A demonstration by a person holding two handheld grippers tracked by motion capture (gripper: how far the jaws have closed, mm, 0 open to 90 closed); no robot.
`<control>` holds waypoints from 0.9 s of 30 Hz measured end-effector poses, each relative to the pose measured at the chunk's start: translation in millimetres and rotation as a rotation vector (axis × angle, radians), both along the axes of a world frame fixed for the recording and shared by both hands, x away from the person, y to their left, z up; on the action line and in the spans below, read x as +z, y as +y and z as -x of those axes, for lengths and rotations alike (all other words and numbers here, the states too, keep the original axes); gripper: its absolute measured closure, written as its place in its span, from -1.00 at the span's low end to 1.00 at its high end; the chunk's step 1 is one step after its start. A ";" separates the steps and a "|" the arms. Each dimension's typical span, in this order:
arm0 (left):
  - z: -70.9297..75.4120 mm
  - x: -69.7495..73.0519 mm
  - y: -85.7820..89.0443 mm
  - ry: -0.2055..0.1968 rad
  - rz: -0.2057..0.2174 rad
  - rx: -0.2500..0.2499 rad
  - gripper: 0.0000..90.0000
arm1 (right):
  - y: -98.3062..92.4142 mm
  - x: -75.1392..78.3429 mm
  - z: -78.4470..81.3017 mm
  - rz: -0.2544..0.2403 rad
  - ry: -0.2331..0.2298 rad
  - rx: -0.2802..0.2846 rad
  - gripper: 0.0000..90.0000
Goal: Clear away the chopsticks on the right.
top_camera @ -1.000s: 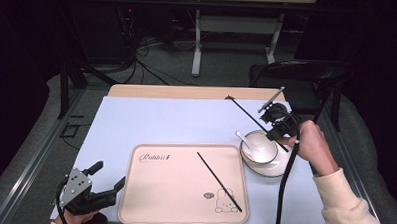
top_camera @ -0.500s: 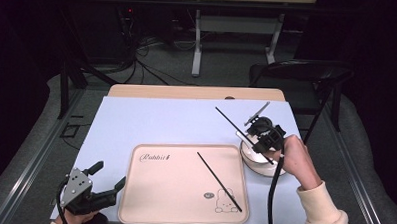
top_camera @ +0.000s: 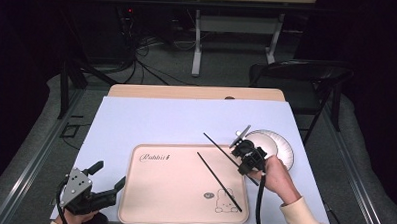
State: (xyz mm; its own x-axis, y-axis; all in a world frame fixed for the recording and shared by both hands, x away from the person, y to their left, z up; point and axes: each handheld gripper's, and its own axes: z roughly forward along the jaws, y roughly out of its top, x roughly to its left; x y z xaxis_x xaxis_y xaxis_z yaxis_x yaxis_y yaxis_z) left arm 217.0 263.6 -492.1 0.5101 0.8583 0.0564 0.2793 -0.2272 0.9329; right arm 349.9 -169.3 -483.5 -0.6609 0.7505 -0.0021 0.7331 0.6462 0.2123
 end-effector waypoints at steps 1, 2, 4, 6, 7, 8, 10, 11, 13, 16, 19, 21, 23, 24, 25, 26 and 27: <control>0.0 0.0 -0.2 0.000 0.000 0.000 -0.67 | 0.0 0.0 0.0 0.000 0.000 0.000 0.89; -0.1 0.1 -0.5 0.001 -0.005 -0.004 -0.67 | 3.5 -8.0 1.8 0.000 0.018 0.000 0.89; -0.2 0.2 -0.5 0.000 -0.005 -0.005 -0.67 | 7.2 -16.9 3.6 0.007 0.038 0.006 0.89; -0.3 0.2 -0.3 0.001 -0.009 -0.006 -0.67 | 10.6 -21.2 5.2 0.020 0.047 0.020 0.89; -0.4 0.1 -0.4 0.000 -0.004 -0.005 -0.67 | 10.6 -21.2 5.2 0.020 0.047 0.020 0.89; -0.5 0.2 -0.2 0.001 -0.007 -0.006 -0.67 | 13.3 -24.0 6.2 0.026 0.051 0.021 0.89; -0.7 0.3 -0.2 0.003 -0.014 -0.009 -0.67 | 16.9 -26.3 7.2 0.021 0.060 0.019 0.89; -0.7 0.3 -0.2 0.003 -0.014 -0.009 -0.67 | 16.9 -26.3 7.2 0.021 0.060 0.019 0.89; -0.7 0.3 -0.1 0.002 -0.014 -0.008 -0.67 | 21.0 -28.9 7.8 0.026 0.067 0.020 0.89; -0.6 0.3 -0.5 0.000 -0.011 -0.009 -0.67 | 25.9 -33.5 7.6 0.048 0.054 0.027 0.88; -0.7 0.3 -0.3 0.001 -0.014 -0.010 -0.67 | 29.0 -36.9 6.5 0.060 0.060 0.032 0.88; -0.9 0.3 -0.5 0.002 -0.014 -0.010 -0.67 | 31.5 -38.7 6.4 0.059 0.064 0.023 0.88; -1.0 0.2 -0.9 0.001 -0.011 -0.009 -0.67 | 32.9 -40.2 6.0 0.051 0.058 0.020 0.87; -1.0 0.3 -0.6 0.001 -0.014 -0.011 -0.67 | 33.6 -40.1 6.1 0.055 0.056 0.017 0.87; -1.2 0.1 -1.0 -0.001 -0.009 -0.008 -0.67 | 34.0 -39.8 6.0 0.057 0.057 0.020 0.85; -1.3 0.1 -1.1 0.000 -0.010 -0.008 -0.67 | 35.1 -39.9 6.5 0.055 0.057 0.019 0.79; -1.3 0.1 -1.2 0.000 -0.011 -0.010 -0.67 | 35.1 -39.9 6.5 0.055 0.057 0.019 0.79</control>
